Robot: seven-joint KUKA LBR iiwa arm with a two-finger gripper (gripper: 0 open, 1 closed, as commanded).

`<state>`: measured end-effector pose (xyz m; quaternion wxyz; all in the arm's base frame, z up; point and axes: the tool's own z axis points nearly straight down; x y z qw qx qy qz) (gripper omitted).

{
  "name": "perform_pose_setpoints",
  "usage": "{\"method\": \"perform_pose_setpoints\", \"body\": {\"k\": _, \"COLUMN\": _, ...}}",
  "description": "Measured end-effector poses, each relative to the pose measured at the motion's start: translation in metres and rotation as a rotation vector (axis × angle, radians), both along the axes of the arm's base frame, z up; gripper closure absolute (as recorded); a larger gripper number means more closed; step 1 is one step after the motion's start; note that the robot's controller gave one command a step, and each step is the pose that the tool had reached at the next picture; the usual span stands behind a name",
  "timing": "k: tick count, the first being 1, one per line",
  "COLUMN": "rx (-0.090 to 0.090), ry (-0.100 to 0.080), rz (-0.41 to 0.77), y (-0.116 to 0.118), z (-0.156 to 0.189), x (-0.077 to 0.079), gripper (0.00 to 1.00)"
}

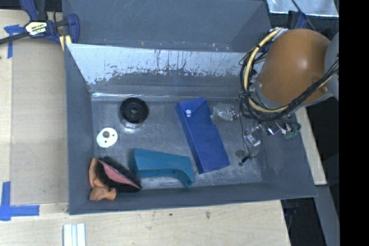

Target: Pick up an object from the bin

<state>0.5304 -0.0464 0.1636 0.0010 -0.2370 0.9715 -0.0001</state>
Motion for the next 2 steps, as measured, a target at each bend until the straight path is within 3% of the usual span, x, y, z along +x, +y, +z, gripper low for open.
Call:
{"method": "perform_pose_setpoints", "body": {"k": 1, "rx": 0.0, "ry": -0.001, "rz": -0.11, "y": 0.009, "z": -0.04, "x": -0.029, "gripper": 0.0}}
{"method": "perform_pose_setpoints", "body": {"k": 2, "rx": 0.002, "ry": -0.007, "rz": -0.26, "y": 0.02, "z": -0.085, "x": -0.038, "gripper": 0.0}}
